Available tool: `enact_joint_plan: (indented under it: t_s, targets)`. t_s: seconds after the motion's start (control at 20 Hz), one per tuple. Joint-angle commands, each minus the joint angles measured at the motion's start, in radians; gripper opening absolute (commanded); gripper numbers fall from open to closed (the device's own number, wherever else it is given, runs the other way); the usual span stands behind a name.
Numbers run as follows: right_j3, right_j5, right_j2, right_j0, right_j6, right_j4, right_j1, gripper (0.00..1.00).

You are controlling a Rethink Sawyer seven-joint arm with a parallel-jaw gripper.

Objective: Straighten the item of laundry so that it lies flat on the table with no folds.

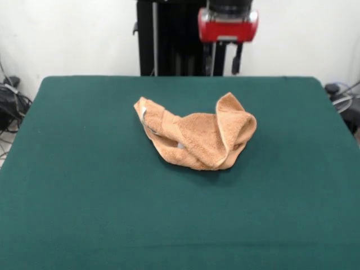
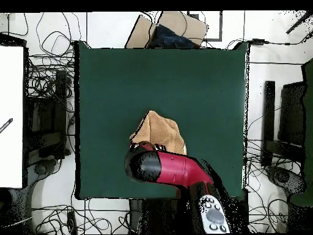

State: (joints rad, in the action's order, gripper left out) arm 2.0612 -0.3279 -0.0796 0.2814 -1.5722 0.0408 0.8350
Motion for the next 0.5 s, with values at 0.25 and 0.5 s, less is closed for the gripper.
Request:
enact_joint_plan:
  t_s: [0.25, 0.5]
  targets:
    - [-0.131, 0.03, -0.113, -0.018, -0.027, 0.097, -0.187, 1.0]
    - [-0.153, 0.024, -0.117, -0.02, -0.04, 0.105, -0.199, 1.0]
